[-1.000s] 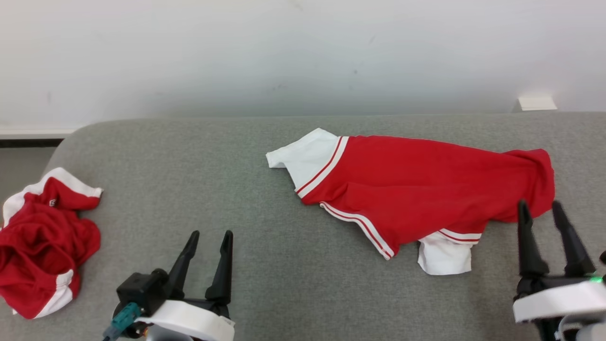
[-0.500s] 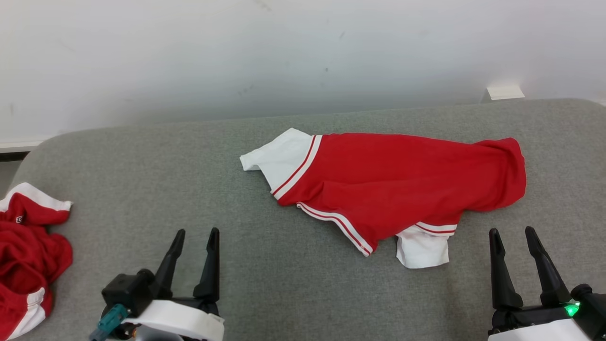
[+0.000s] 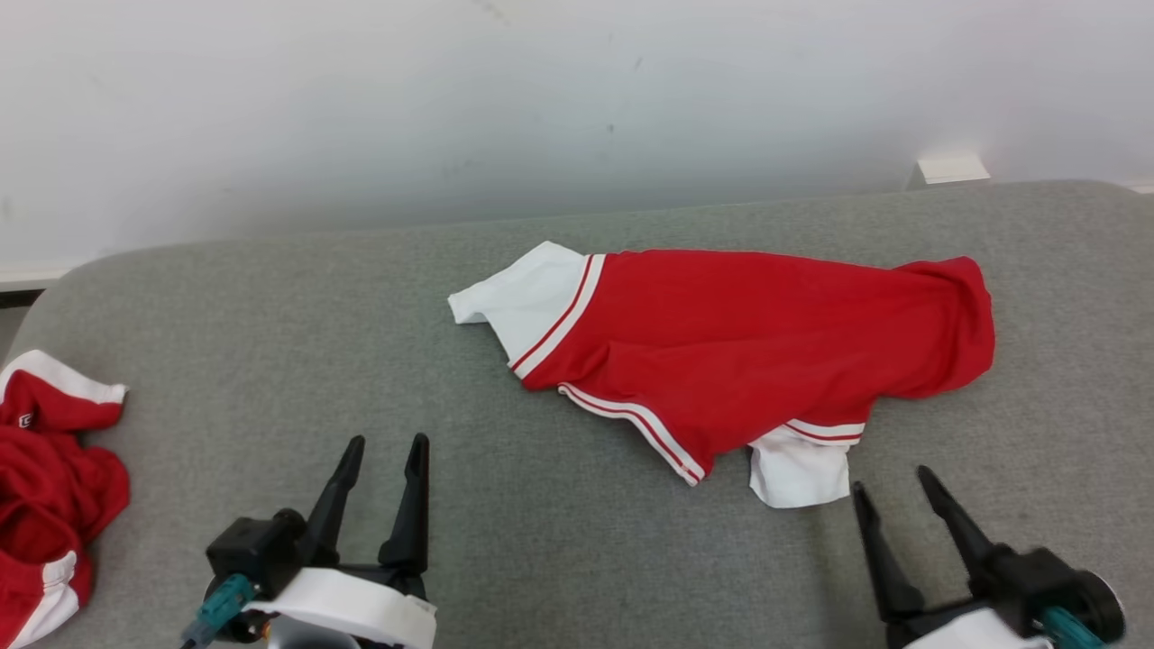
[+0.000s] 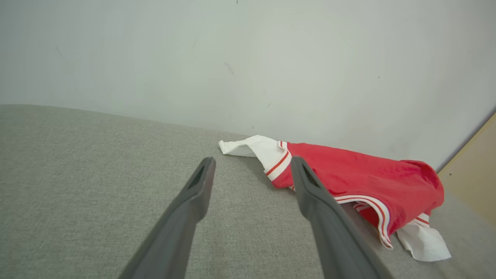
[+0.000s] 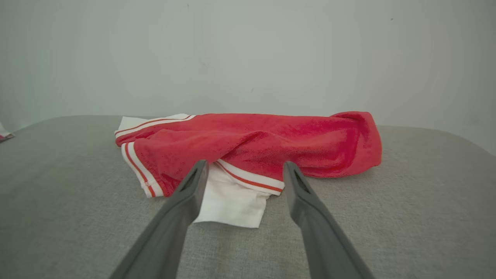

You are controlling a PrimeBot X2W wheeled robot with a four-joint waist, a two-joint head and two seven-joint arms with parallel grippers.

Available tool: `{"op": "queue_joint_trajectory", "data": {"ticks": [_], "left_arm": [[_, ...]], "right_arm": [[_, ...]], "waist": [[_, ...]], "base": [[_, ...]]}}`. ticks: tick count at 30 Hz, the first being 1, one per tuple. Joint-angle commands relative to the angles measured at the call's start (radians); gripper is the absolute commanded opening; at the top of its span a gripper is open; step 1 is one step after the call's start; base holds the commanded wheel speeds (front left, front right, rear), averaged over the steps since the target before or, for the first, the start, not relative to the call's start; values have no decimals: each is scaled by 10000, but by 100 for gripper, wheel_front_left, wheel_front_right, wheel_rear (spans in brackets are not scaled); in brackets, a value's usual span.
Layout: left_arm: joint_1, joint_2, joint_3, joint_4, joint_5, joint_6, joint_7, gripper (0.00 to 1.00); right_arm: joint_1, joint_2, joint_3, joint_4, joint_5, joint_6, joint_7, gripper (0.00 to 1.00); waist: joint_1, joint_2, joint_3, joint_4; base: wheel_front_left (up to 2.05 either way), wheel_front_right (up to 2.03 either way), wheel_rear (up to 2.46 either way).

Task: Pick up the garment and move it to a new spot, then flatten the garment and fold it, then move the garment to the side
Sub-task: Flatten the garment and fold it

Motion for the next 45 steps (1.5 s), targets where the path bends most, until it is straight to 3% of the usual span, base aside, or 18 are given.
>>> {"op": "queue_joint_trajectory", "data": {"ticks": [1, 10, 17, 18, 19, 20, 26, 30, 36, 45], "left_arm": [[-102, 39, -7, 10, -67, -10, -8, 100], [-285, 40, -130, -45, -234, 36, -8, 100], [-371, 37, -170, -60, -423, 109, -8, 100], [-362, 39, -187, -66, -457, 124, -8, 100], [-338, 40, -172, -84, -463, 135, -8, 100], [-317, 37, -182, -93, -488, 134, -8, 100], [-222, 39, -124, -54, -504, 116, -8, 100], [-163, 39, -85, -34, -450, 107, -8, 100], [-94, 40, -131, 31, -307, 87, -8, 100], [-112, 39, -164, 48, -249, 79, -8, 100]], "right_arm": [[-326, -85, 150, 194, -266, -22, 42, 100], [-2232, -41, 1285, 2744, -1036, -22, 1301, 100], [-3023, -90, 1177, 4757, -1416, -22, 2491, 100], [-3027, -110, 1134, 5000, -1480, -22, 2591, 93], [-3062, -119, 1123, 5183, -1524, -22, 2629, 38], [-3092, -129, 1072, 5305, -1529, -22, 2587, 0], [-3144, -54, 891, 5570, -1680, -8, 2239, 0], [-2977, 271, 1302, 5027, -1159, 24, 2261, 0], [-2646, 257, 2933, 3024, 364, -2, 3174, 0], [-2244, -280, 5114, 23, 2409, -8, 4680, 0]], "waist": [[0, 0, 36, 70], [0, 0, 348, 837], [0, 0, 494, 1655], [0, 0, 509, 1763], [0, 0, 516, 1835], [0, 0, 535, 1916], [0, 0, 497, 2103], [0, 0, 400, 2110], [0, 0, 178, 2153], [0, 0, 45, 2500]], "base": [[0, 0, 0], [0, 0, 0], [0, 0, 0], [0, 0, 0], [0, 0, 0], [0, 0, 0], [0, 0, 0], [0, 0, 0], [0, 0, 0], [0, 0, 0]]}}
